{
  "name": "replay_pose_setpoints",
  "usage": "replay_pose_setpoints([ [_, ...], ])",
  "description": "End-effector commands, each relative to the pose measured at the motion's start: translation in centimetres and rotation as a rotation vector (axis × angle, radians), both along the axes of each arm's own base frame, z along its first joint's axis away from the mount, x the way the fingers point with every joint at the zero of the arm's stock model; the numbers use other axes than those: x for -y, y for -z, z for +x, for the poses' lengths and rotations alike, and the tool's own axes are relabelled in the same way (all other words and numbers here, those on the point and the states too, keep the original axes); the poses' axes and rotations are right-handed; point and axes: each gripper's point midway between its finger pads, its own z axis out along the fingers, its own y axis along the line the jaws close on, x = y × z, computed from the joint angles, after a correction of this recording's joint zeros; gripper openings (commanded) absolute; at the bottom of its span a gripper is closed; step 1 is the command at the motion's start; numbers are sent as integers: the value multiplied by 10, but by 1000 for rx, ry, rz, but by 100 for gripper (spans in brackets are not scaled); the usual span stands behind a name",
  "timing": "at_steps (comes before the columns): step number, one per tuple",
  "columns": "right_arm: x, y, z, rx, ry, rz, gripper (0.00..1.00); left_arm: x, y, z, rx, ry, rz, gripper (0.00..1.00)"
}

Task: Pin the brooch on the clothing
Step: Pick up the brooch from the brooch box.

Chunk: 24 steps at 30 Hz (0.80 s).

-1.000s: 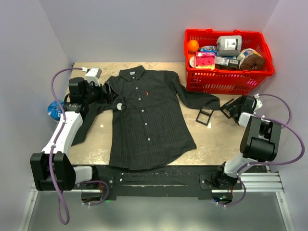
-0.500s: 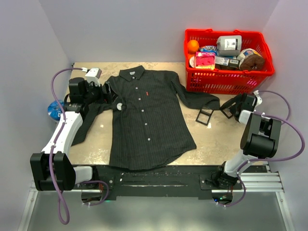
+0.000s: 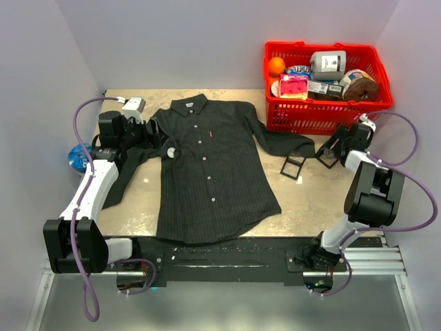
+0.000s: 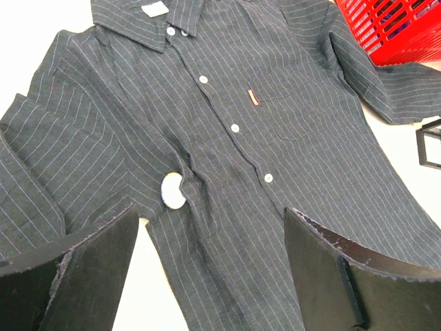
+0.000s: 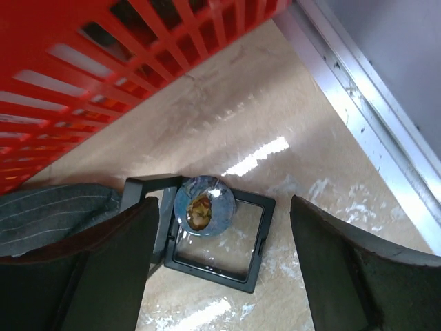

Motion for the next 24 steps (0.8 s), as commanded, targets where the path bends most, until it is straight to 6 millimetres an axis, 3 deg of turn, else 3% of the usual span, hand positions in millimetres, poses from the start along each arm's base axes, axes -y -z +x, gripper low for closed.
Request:
replay_pose_setpoints([
  [1,4,-14,11,-26,-81,-51,80,3,-17,4,55,16,8,90],
  [14,5,11,13,-148,-127,-35,79,4,-17,4,55,21,7,90],
  [24,-17,28,18,-134,-183,85,81,5,-17,3,54,23,4,90],
])
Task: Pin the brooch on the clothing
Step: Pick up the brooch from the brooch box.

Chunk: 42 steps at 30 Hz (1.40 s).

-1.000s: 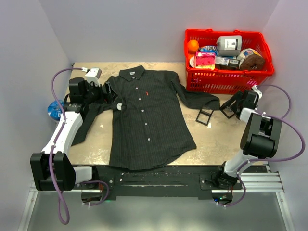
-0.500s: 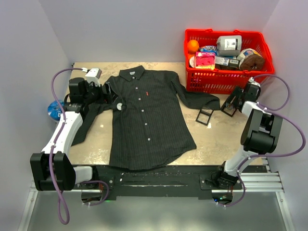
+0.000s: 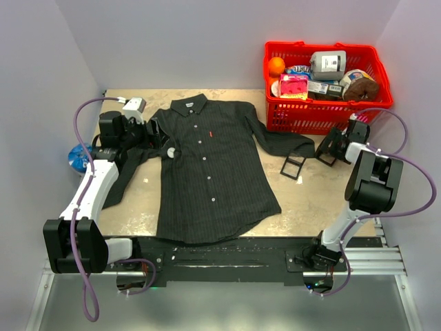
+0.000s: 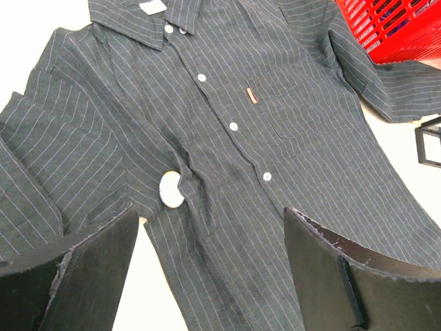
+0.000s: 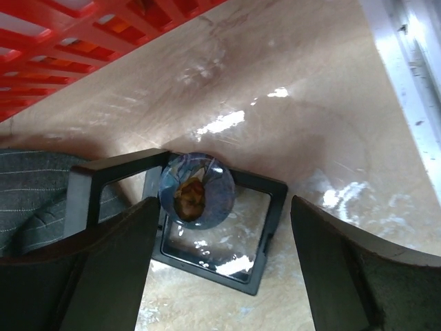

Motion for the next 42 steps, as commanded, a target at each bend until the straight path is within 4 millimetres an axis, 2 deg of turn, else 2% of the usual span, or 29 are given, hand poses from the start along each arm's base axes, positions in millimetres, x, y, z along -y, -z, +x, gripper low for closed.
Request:
replay_pose_setpoints([
  [1,-5,-3,15,35,-22,52,81,2,-18,5,59,17,5,90],
  [7,-1,5,13,12,11,50,81,2,-18,5,59,15,7,90],
  [12,6,2,12,22,51,21,78,2,-18,4,58,16,6,90],
  [14,9,1,11,26,60,9,74,2,-17,4,56,16,7,89],
  [15,9,2,9,23,66,2,71,11,-18,3,58,39,6,90],
  [20,13,-4,4,34,80,-22,56,13,-18,2,58,43,8,90],
  [28,16,-10,-1,40,94,-47,47,15,-17,2,57,49,12,90],
  [33,22,-22,-8,58,135,-86,42,16,-18,1,57,52,12,90],
  [34,25,-32,-9,79,150,-107,40,17,-19,1,60,55,11,90],
  [36,27,-37,-16,85,170,-120,40,17,-19,1,60,53,14,90],
  [37,29,-45,-17,101,178,-135,40,18,-19,0,60,56,14,90],
  [42,26,-58,-17,134,172,-134,35,19,-20,0,64,59,13,90],
])
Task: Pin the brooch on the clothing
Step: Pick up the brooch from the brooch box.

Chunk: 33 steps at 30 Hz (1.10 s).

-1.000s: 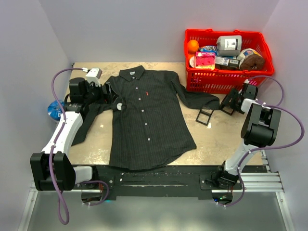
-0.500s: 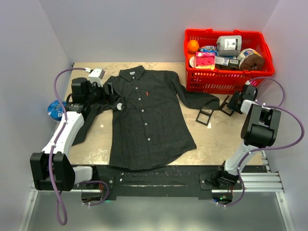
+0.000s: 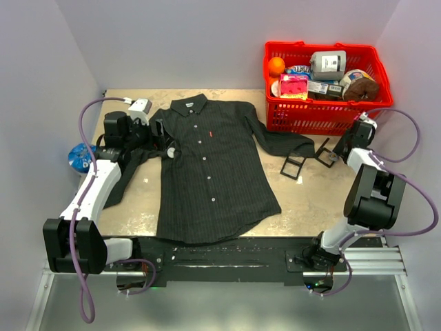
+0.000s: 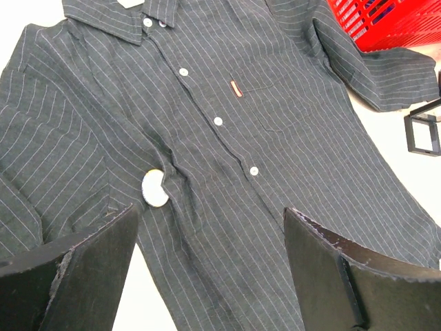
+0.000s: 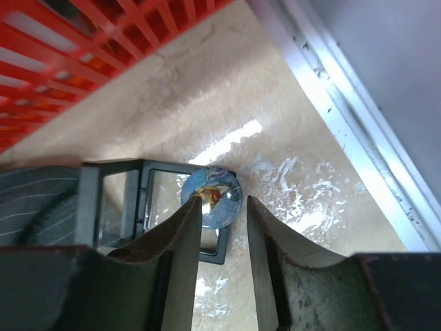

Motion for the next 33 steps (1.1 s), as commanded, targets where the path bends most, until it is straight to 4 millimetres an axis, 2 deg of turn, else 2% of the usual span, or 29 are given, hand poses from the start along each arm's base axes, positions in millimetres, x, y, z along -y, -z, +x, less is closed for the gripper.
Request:
replay_pose_setpoints([
  [1,8,-23,3,68,28,-37,35,3,-22,5,73,18,11,90],
  [6,-3,4,9,9,-5,45,47,5,-21,4,73,21,15,90],
  [7,-2,6,9,0,0,49,50,4,-21,4,71,20,16,90],
  [8,-2,9,10,-9,1,53,58,5,-22,5,75,22,17,90],
  [12,0,11,9,-21,5,45,68,4,-21,5,73,18,19,90],
  [23,-1,21,12,-43,-15,54,72,4,-19,5,69,18,19,90],
  [33,0,32,17,-68,-19,65,67,4,-18,5,65,17,22,90],
])
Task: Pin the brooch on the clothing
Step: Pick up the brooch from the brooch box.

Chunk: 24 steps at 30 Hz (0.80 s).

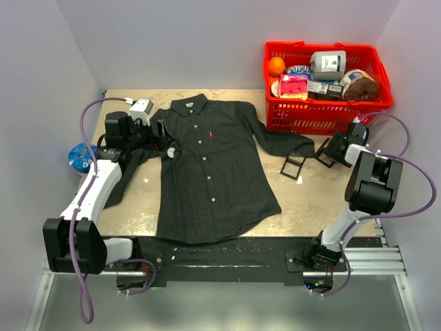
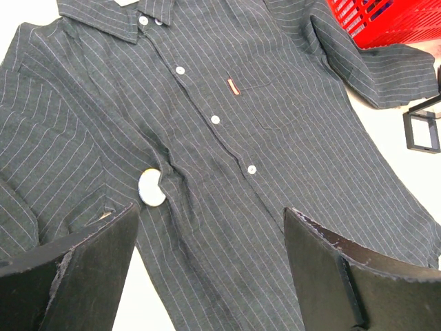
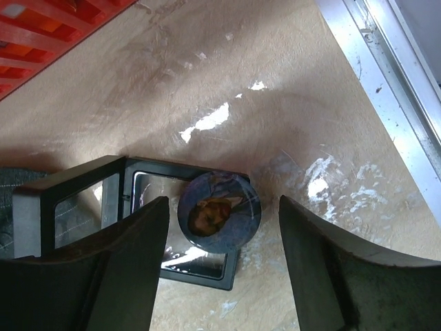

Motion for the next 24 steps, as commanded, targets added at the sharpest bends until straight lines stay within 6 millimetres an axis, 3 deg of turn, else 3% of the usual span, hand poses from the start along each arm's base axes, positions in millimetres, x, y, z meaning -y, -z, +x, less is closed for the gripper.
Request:
replay_pose_setpoints([
  [1,6,-9,11,24,3,-11,67,1,-19,6,66,9,18,90],
  [9,6,-10,8,25,10,-14,46,1,-20,6,68,11,19,90],
  [14,5,-16,7,42,14,-12,41,1,-20,6,69,12,20,89],
  [24,10,-50,4,105,40,-62,37,5,-22,4,77,26,22,90],
])
